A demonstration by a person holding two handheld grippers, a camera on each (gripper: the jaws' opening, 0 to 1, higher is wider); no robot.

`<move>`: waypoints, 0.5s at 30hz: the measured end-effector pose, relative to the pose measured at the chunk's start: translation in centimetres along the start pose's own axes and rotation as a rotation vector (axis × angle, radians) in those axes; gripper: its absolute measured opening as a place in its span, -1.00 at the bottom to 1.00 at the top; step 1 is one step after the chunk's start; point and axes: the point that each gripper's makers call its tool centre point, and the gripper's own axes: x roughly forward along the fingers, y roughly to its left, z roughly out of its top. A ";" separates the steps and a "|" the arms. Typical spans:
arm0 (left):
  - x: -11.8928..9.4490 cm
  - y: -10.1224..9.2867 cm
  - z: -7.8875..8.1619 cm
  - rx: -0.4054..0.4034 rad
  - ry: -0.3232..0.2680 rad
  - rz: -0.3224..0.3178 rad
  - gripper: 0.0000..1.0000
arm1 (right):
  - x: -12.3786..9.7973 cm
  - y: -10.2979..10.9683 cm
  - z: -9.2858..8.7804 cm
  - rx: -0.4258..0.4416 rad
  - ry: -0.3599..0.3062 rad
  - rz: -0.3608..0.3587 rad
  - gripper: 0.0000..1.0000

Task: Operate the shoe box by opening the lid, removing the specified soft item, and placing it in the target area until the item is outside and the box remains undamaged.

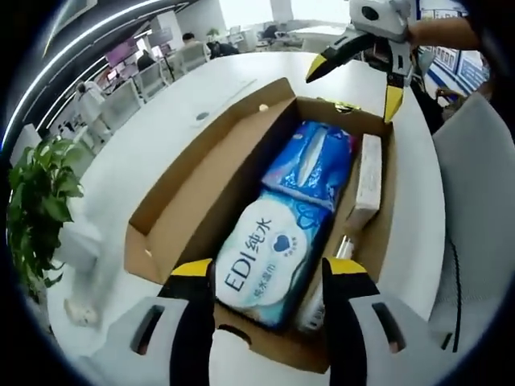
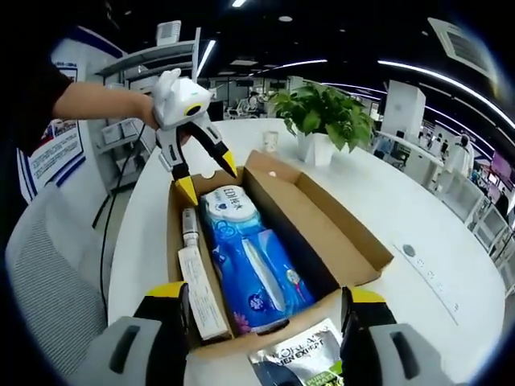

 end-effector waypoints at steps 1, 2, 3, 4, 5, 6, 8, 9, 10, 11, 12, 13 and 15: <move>0.1 -0.1 0.0 0.013 0.006 -0.003 0.12 | 0.3 0.2 0.1 -0.001 0.000 0.007 0.55; 0.3 -0.1 0.0 0.038 0.016 -0.009 0.12 | 0.5 0.3 0.1 -0.004 0.000 0.011 0.55; 0.5 -0.2 0.0 0.050 0.024 -0.013 0.12 | 0.7 0.4 0.2 -0.007 0.000 0.014 0.55; 0.6 -0.2 -0.1 0.055 0.030 -0.015 0.12 | 1.0 0.6 0.3 -0.007 0.002 0.020 0.55; 0.9 -0.1 -0.2 0.060 0.038 -0.022 0.12 | 1.2 0.7 0.4 -0.007 0.002 0.024 0.55; 1.0 -0.1 -0.2 0.062 0.042 -0.023 0.12 | 1.4 0.9 0.5 -0.007 0.002 0.028 0.55; 1.4 0.1 -0.5 0.076 0.058 -0.030 0.12 | 1.9 1.1 0.8 -0.008 0.005 0.036 0.56; 1.6 0.1 -0.6 0.081 0.066 -0.031 0.12 | 2.1 1.2 0.8 -0.008 0.005 0.039 0.56; 1.8 0.1 -0.8 0.089 0.080 -0.037 0.12 | 2.3 1.3 0.9 -0.007 0.006 0.044 0.56; 1.9 0.1 -0.9 0.100 0.090 -0.041 0.13 | 2.4 1.4 1.0 -0.009 0.006 0.046 0.56; 2.1 0.2 -1.0 0.125 0.100 -0.036 0.14 | 2.6 1.5 1.0 -0.010 0.007 0.048 0.56; 2.2 0.2 -1.2 0.138 0.109 -0.038 0.15 | 2.8 1.6 1.1 -0.012 0.008 0.051 0.56; 2.6 0.0 -1.5 0.148 0.124 -0.049 0.14 | 3.1 1.8 1.1 -0.014 0.009 0.059 0.56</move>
